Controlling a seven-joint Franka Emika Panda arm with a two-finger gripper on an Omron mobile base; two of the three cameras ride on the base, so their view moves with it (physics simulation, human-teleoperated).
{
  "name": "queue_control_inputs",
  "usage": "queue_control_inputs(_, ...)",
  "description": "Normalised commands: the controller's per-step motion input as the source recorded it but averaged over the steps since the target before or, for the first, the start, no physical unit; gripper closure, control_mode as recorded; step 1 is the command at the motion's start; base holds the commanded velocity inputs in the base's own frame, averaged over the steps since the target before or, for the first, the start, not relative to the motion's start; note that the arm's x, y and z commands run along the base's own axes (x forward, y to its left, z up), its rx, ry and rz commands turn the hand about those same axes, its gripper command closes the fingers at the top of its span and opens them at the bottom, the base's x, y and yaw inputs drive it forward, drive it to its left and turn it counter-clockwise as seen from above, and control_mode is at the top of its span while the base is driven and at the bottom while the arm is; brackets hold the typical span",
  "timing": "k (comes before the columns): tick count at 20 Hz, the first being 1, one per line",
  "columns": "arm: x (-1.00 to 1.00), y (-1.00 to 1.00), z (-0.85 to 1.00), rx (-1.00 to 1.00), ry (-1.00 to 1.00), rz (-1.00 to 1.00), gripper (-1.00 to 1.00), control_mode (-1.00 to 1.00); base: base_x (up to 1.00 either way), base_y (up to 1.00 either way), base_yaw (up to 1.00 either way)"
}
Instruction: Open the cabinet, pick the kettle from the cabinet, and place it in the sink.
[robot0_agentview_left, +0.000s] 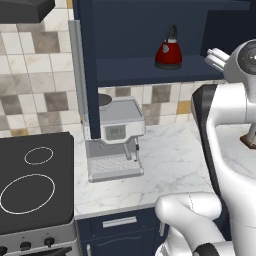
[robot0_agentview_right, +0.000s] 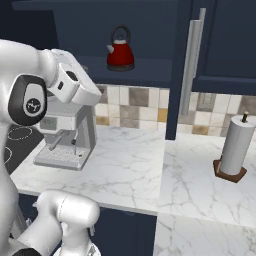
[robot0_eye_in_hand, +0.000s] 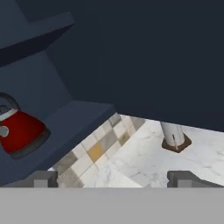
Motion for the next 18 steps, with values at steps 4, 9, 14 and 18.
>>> queue_control_inputs(4, 0.02, 0.21, 0.14, -0.09, 0.08, 0.13, -1.0, -1.0, 0.0, 0.0, 0.0)
queue_control_inputs(9, 0.07, 0.22, 0.08, -0.06, 0.02, 0.08, -1.0, -1.0, 0.0, 0.0, 0.0)
queue_control_inputs(14, 0.16, 0.2, 0.07, -0.04, 0.0, 0.06, -1.0, -1.0, 0.0, 0.0, 0.0)
queue_control_inputs(18, 0.23, 0.2, 0.02, -0.01, 0.0, 0.11, -1.0, -1.0, 0.0, 0.0, 0.0)
